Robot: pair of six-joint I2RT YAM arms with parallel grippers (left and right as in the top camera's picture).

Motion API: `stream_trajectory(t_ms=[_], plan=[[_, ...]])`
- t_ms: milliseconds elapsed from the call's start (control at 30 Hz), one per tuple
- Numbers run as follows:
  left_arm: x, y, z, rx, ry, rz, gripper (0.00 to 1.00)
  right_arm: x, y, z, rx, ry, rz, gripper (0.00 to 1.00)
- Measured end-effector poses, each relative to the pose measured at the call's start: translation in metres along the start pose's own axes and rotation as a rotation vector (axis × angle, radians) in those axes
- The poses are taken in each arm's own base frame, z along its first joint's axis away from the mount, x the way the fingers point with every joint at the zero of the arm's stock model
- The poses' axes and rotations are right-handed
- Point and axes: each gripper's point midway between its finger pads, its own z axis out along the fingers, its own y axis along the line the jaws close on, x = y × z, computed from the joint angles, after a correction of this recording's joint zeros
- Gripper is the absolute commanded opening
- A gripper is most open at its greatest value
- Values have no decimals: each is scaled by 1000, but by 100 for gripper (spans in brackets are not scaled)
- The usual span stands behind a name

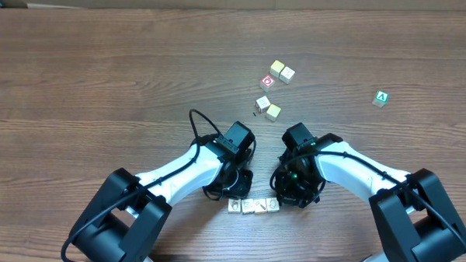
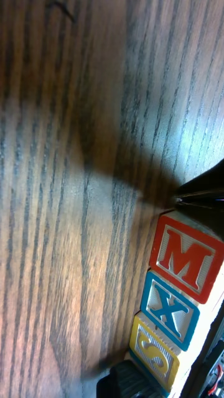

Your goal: Flip 5 blocks

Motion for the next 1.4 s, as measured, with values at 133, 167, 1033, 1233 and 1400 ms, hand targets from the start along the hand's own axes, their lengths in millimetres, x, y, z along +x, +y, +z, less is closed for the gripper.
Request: stream_trajectory(t_ms=[133,167,1033,1233,1400], plan=[[3,6,0,-34,7,-26,4,0,0,0,0,0,0,4],[4,7,0,-38,11,-35,4,0,0,0,0,0,0,4],[33,79,-20,-293,98,-370,4,0,0,0,1,0,1,4],[44,60,-15,-231,160,-262,4,0,0,0,0,0,0,4],[51,38,-9,-184,185,-181,4,0,0,0,0,0,0,4]])
